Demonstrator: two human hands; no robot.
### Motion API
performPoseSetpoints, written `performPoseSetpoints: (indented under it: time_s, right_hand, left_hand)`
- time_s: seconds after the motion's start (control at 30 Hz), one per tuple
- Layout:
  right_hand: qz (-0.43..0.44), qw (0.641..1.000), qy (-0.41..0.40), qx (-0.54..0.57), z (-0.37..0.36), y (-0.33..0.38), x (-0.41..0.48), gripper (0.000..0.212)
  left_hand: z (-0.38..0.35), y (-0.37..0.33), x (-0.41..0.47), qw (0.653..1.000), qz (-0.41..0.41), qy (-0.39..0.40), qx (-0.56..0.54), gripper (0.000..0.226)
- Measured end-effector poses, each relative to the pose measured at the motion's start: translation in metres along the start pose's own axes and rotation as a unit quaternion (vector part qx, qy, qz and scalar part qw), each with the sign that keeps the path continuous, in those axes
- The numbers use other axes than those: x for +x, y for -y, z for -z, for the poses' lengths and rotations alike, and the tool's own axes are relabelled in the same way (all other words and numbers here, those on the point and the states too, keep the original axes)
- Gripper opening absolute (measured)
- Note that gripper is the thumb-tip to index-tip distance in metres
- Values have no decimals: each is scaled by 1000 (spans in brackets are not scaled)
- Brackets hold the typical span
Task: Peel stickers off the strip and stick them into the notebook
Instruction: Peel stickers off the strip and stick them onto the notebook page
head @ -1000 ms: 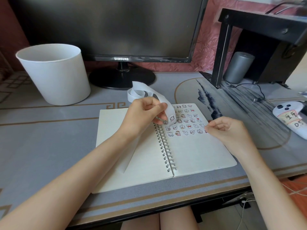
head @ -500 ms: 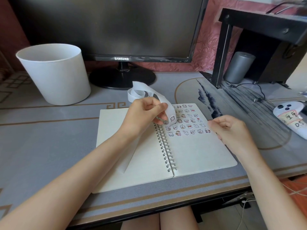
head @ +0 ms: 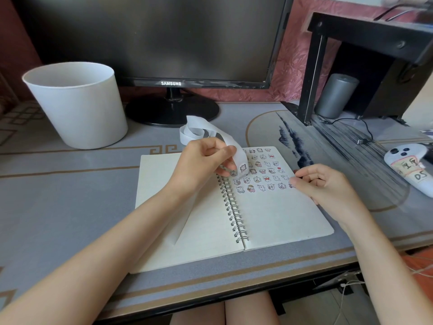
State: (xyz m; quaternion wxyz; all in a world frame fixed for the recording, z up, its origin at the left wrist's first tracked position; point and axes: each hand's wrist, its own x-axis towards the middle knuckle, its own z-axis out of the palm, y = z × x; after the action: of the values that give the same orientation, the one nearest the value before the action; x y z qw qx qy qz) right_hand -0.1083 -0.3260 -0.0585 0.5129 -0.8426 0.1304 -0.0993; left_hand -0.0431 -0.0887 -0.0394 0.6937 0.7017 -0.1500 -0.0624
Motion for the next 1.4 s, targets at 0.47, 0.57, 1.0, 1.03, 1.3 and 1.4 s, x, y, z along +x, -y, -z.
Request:
performPoseSetpoints:
  time_s: [0.47, 0.57, 1.0, 1.03, 1.3, 1.4]
  right_hand:
    - [36, 997, -60, -12, -2, 14, 12, 9]
    - [96, 995, -38, 12, -12, 35, 10, 11]
    - [199, 977, 69, 40, -61, 66, 7, 21]
    - [195, 977, 65, 54, -62, 66, 7, 21]
    - [156, 975, 44, 153, -65, 64, 5, 15]
    - [167, 976, 45, 135, -67, 62, 5, 14]
  left_hand:
    - [0, -1, -1, 1000, -4, 1, -4, 18]
    - [0, -1, -2, 1000, -7, 1, -4, 20]
    - [2, -2, -1, 1000, -31, -3, 4, 22]
    - [2, -2, -1, 1000, -31, -5, 2, 22]
    - [0, 1, 0, 999, -23, 21, 17, 19]
    - [0, 3, 0, 1000, -25, 11, 16, 17]
